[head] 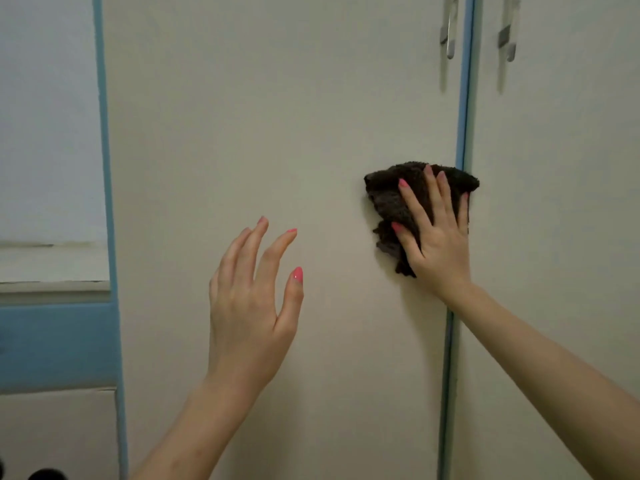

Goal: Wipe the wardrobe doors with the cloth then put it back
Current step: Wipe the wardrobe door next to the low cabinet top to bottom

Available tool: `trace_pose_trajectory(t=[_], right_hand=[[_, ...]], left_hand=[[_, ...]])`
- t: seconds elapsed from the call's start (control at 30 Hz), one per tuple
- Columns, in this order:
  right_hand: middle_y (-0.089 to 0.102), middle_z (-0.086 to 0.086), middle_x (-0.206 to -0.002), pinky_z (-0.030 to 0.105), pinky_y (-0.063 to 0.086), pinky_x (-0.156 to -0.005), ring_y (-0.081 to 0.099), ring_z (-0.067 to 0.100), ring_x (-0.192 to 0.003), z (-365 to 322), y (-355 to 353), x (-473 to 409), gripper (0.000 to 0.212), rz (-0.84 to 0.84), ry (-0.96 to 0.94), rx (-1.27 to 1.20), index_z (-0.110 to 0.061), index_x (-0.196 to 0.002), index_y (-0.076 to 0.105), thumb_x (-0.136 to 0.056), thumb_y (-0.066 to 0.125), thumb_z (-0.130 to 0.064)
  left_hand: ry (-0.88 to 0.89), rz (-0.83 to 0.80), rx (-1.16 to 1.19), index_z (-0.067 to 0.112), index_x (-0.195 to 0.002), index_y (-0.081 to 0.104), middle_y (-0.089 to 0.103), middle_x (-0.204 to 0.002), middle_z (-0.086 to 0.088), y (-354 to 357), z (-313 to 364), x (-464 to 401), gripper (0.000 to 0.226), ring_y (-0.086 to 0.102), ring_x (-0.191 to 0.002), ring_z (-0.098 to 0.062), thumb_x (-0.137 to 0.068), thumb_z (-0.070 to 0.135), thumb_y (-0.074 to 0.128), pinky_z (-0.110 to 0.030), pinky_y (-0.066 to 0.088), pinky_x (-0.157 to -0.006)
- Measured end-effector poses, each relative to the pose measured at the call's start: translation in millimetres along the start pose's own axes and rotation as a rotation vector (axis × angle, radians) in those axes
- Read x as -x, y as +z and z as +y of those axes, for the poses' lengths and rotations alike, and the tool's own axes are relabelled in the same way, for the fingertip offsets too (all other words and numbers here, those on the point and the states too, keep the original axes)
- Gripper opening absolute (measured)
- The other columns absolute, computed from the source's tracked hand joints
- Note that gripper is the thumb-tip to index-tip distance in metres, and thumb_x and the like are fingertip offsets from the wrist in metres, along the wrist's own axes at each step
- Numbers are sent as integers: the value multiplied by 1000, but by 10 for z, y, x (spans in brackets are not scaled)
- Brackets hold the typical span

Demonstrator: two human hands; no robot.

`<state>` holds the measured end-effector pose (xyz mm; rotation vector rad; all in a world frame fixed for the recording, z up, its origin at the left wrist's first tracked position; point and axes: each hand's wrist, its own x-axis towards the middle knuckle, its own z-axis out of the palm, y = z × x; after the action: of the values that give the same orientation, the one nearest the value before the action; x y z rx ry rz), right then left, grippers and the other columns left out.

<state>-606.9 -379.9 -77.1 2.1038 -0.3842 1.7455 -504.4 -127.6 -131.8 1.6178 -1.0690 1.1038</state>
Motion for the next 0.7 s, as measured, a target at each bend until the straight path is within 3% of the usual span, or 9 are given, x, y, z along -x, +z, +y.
trace_pose_trajectory(t=[0.1,0.2,0.3,0.37,0.53,0.63,0.7], right_hand=[[16,11,-158,56,4,-117,8,28,-148,-109,113,509,56,1,-56,44,-29,-151,20,-98,30,-47],[4,8,-161,53,3,-117,4,27,-148,-209,198,1566,57,-145,-181,82,-33,-152,12,-98,25,-48],[-3,9,-161,52,0,-115,-1,28,-148,-246,232,2669,68,-332,-443,236,-32,-153,9,-93,37,-47],[-3,10,-161,53,-2,-115,-3,29,-148,-252,238,2926,71,-382,-535,294,-31,-153,10,-90,40,-46],[4,8,-161,54,1,-115,7,25,-148,-438,147,2037,69,-343,-758,193,-35,-151,18,-88,45,-44],[23,10,-157,57,14,-115,21,26,-146,-811,197,1169,57,-181,-575,115,-33,-148,31,-94,45,-43],[27,15,-154,60,15,-114,22,30,-145,-1086,289,927,56,-101,-373,78,-29,-147,35,-94,48,-43]], left_hand=[[-8,-9,1,27,-134,45,38,-146,-2,27,-46,87,44,29,-136,-20,-92,38,34,-23,16,-106],[-26,-29,-8,25,-134,45,39,-145,-3,43,-103,167,45,31,-135,-22,-92,38,34,-24,17,-106],[-54,-47,1,26,-135,44,38,-146,-2,26,-117,284,45,30,-135,-22,-92,38,33,-26,17,-107],[-52,-50,-3,26,-134,44,39,-145,-2,-5,-126,367,45,30,-135,-21,-92,38,33,-26,17,-106],[-80,-46,-30,24,-134,45,40,-144,-6,-57,-198,402,45,32,-134,-24,-92,38,34,-25,16,-107],[-79,-37,-40,24,-134,45,39,-145,-5,-56,-194,418,45,31,-135,-23,-92,37,35,-25,16,-108],[-77,-34,-46,26,-135,44,38,-146,-3,-74,-219,451,45,29,-136,-20,-92,38,36,-23,15,-108]])
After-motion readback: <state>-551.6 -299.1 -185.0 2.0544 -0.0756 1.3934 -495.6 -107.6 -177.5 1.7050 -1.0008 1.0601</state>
